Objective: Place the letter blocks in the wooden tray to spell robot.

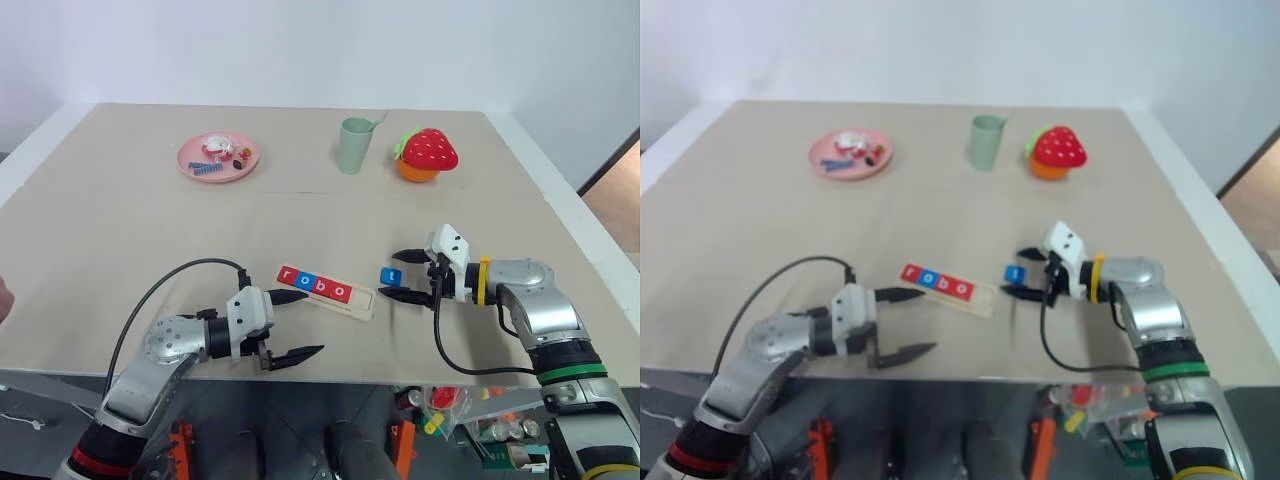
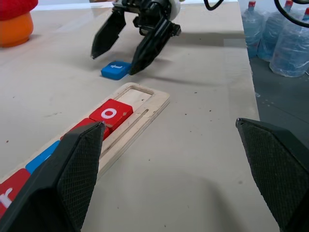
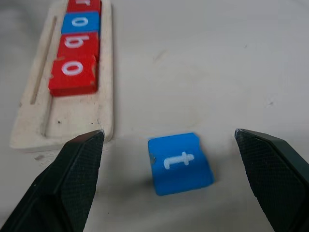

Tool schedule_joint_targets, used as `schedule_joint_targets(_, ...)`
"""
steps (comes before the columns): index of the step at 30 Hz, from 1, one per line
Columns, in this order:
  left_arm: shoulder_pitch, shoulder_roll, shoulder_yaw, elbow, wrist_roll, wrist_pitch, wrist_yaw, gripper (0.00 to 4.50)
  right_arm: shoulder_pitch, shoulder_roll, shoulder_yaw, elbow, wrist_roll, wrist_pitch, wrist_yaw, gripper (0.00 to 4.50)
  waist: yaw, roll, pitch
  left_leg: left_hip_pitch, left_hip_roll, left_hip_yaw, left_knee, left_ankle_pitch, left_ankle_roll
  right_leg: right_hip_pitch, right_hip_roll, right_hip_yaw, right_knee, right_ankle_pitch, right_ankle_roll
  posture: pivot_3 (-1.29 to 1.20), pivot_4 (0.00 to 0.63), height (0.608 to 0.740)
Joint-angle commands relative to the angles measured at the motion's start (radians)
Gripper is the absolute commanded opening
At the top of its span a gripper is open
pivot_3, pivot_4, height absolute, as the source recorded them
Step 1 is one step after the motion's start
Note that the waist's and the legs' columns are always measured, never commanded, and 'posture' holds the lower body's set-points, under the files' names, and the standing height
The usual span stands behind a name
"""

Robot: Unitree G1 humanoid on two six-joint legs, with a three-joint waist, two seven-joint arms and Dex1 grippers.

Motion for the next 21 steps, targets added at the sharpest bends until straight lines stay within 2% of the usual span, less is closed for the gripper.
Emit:
schedule_joint_targets(1, 0.008, 0.015, 0.015, -0.054, -0.011, 0.011, 0.011, 4.5, -0.015, 0.008, -0.012, 0.052, -0.012, -0.045, -0.007, 4.48, 0.001, 0.0, 0.0, 0.0, 0.0, 0.0, 0.0, 0.0, 0.0, 0.0, 0.0, 0.0, 0.0, 0.0, 0.0, 0.0, 0.15, 0.74)
schedule_joint_targets(2, 0.01, 0.017, 0.015, -0.059, -0.012, 0.013, 0.013, 4.5, -0.018, 0.013, -0.015, 0.063, -0.011, -0.045, -0.013, 4.48, 0.001, 0.0, 0.0, 0.0, 0.0, 0.0, 0.0, 0.0, 0.0, 0.0, 0.0, 0.0, 0.0, 0.0, 0.0, 0.0, 0.15, 0.74)
schedule_joint_targets(3, 0.011, 0.018, 0.015, -0.061, -0.012, 0.015, 0.015, 4.5, -0.022, 0.018, -0.018, 0.073, -0.01, -0.038, -0.019, 4.23, 0.001, 0.0, 0.0, 0.0, 0.0, 0.0, 0.0, 0.0, 0.0, 0.0, 0.0, 0.0, 0.0, 0.0, 0.0, 0.0, 0.15, 0.74)
schedule_joint_targets(7, 0.009, 0.017, 0.015, -0.063, -0.01, 0.023, 0.02, 4.5, -0.023, 0.029, -0.025, 0.089, -0.006, -0.04, -0.024, 4.23, 0.0, 0.0, 0.0, 0.001, 0.0, 0.0, 0.0, 0.0, 0.0, 0.0, 0.0, 0.0, 0.0, 0.001, -0.001, 0.0, 0.15, 0.74)
schedule_joint_targets(19, 0.014, 0.005, 0.019, -0.071, -0.029, 0.061, 0.051, 4.5, 0.067, 0.057, -0.07, -0.068, 0.042, 0.091, -0.137, 4.23, 0.001, 0.0, 0.0, 0.001, 0.0, 0.0, 0.0, 0.0, 0.0, 0.0, 0.0, 0.0, 0.0, 0.001, -0.001, 0.0, 0.15, 0.74)
schedule_joint_targets(21, 0.013, 0.004, 0.016, -0.069, -0.028, 0.06, 0.051, 4.5, 0.087, 0.056, -0.075, -0.09, 0.043, 0.102, -0.15, 3.48, 0.001, 0.0, 0.0, 0.001, 0.0, 0.0, 0.0, 0.0, 0.0, 0.0, 0.0, 0.0, 0.0, 0.001, 0.0, 0.0, 0.15, 0.74)
